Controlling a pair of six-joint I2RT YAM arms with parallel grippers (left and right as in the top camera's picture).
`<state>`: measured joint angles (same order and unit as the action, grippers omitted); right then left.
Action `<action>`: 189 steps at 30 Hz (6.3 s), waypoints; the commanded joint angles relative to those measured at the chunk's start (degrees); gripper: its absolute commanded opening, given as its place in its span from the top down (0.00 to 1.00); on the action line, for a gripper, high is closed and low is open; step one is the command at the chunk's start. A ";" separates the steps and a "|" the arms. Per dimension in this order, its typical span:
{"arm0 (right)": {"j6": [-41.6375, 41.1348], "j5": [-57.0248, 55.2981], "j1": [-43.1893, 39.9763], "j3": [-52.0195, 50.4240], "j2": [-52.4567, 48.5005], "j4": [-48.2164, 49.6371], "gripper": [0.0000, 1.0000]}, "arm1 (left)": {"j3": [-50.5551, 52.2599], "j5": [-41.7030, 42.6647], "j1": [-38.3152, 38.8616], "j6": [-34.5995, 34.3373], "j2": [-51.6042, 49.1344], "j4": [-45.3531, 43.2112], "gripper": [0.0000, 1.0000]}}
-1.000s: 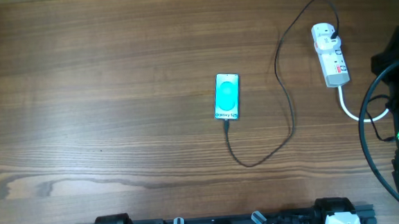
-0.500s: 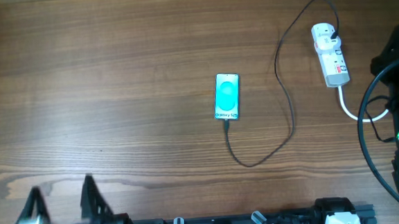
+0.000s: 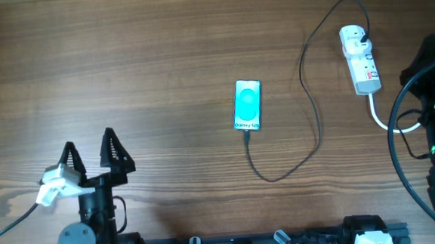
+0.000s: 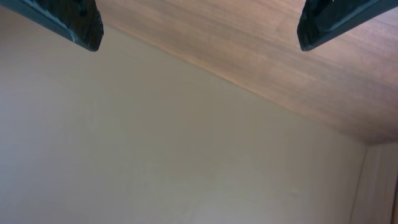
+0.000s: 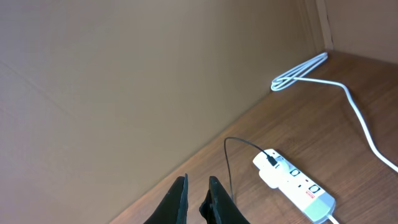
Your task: Plug charger to phone and switch on socket
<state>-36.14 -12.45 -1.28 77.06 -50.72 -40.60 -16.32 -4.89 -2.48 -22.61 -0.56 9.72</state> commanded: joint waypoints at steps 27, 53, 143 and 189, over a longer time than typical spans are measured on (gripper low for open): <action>1.64 0.28 0.24 0.20 0.22 -4.00 0.54 | 16.00 -0.33 -0.31 -0.57 -2.10 -6.01 0.00; 15.21 0.26 0.24 0.20 29.20 -25.40 0.05 | 16.00 -0.33 -0.31 -0.55 -2.25 -6.03 0.00; 19.80 8.09 0.13 -39.39 37.18 15.04 0.00 | 15.98 4.17 -0.31 23.91 0.00 -5.57 0.00; 21.09 16.39 -5.70 -76.76 50.51 40.70 0.00 | 15.98 4.17 -0.31 23.91 0.00 -5.57 0.00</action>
<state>-15.07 4.47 -6.76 0.34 -0.89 -0.05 -0.58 -1.41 -2.48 0.21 -0.84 4.12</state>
